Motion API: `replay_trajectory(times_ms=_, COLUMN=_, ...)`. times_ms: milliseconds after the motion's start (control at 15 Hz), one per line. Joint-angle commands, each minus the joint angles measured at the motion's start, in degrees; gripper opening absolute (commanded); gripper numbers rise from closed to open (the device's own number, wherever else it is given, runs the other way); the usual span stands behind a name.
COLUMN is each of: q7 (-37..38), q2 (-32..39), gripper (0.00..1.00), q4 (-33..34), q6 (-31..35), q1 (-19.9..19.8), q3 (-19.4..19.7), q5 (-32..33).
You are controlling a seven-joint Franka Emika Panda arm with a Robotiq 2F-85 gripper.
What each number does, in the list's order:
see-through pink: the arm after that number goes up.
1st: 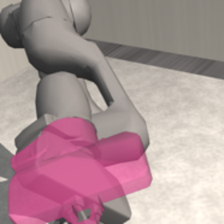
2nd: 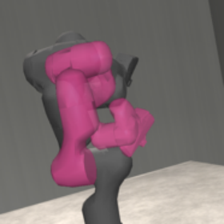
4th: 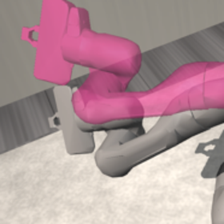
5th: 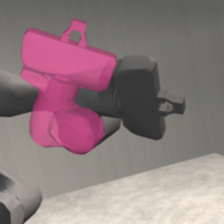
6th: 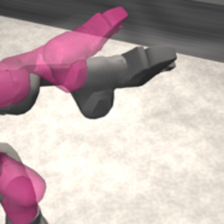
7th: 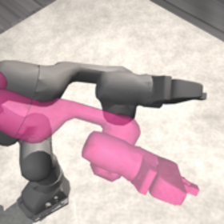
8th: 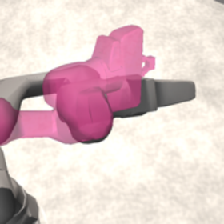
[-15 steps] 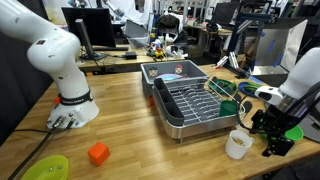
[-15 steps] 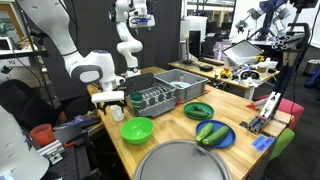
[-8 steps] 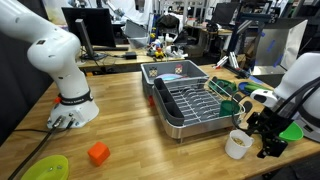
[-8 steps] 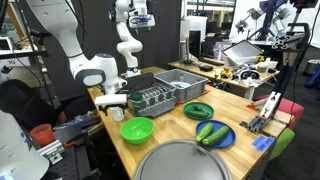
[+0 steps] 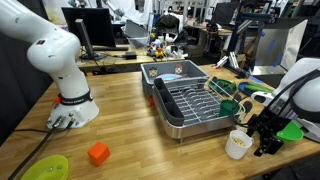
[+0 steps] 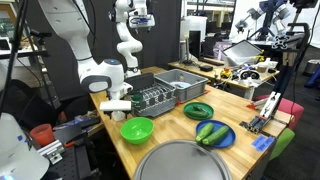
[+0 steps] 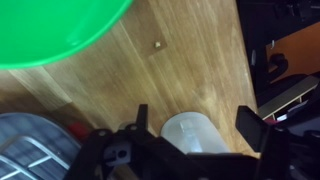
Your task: Pour the contents in the white mug into the light green bowl
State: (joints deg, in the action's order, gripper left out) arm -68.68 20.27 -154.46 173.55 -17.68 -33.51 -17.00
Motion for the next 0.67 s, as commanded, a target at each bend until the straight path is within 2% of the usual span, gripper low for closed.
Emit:
replay_trajectory(times_ms=0, q7=-0.09, q2=3.21, gripper=0.9, q4=0.55, q6=1.78, q1=-5.55, q3=-3.96, q5=3.73)
replay_trajectory(times_ms=200, q7=0.85, q2=4.14, gripper=0.92, q4=0.52, q6=1.87, q1=-8.03, q3=-4.92, q5=7.0)
replay_trajectory(times_ms=333, q7=1.18, q2=4.55, gripper=0.9, q4=0.43, q6=1.8, q1=-9.55, q3=-5.38, q5=8.9)
replay_trajectory(times_ms=467, q7=1.32, q2=4.92, gripper=0.77, q4=0.57, q6=1.6, q1=-10.94, q3=-6.07, q5=10.26)
replay_trajectory(times_ms=533, q7=1.51, q2=4.8, gripper=0.79, q4=0.62, q6=1.48, q1=-11.32, q3=-6.34, q5=10.85)
replay_trajectory(times_ms=600, q7=1.71, q2=4.72, gripper=0.74, q4=0.65, q6=1.37, q1=-11.71, q3=-6.65, q5=11.28)
